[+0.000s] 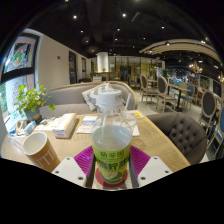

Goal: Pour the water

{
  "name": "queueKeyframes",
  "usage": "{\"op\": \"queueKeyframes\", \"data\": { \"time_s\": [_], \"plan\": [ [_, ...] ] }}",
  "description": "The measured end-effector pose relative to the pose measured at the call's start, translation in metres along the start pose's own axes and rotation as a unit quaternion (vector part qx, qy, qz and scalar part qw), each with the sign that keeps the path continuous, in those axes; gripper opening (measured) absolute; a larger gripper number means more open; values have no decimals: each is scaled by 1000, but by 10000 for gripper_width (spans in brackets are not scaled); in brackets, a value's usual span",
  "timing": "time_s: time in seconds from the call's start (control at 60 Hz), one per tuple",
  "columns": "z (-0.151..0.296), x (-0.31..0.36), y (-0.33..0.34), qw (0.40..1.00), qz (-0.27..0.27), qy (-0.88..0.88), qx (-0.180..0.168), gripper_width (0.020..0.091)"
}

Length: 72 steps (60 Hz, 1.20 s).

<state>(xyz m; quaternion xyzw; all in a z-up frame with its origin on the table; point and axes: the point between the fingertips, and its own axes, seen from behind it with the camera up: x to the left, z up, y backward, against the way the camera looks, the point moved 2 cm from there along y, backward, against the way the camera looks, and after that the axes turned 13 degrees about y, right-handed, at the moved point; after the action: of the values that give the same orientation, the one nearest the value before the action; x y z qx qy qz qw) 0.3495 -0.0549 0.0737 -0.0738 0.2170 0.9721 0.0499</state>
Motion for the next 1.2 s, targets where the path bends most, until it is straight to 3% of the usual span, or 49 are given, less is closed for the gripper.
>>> {"op": "queueKeyframes", "data": {
  "time_s": [0.067, 0.15, 0.2, 0.25, 0.733, 0.933, 1.2],
  "plan": [
    [-7, 1, 1, 1000, 1, 6, 26, 595],
    [-12, 7, 10, 998, 6, 15, 57, 870],
    [-14, 9, 18, 997, 7, 15, 71, 834],
    [-13, 11, 33, 996, 7, 12, 85, 868],
    [29, 79, 262, 989, -18, 10, 148, 853],
    [31, 110, 324, 988, -15, 8, 155, 851],
    [31, 119, 350, 988, -13, 23, 151, 856]
  ]
}}
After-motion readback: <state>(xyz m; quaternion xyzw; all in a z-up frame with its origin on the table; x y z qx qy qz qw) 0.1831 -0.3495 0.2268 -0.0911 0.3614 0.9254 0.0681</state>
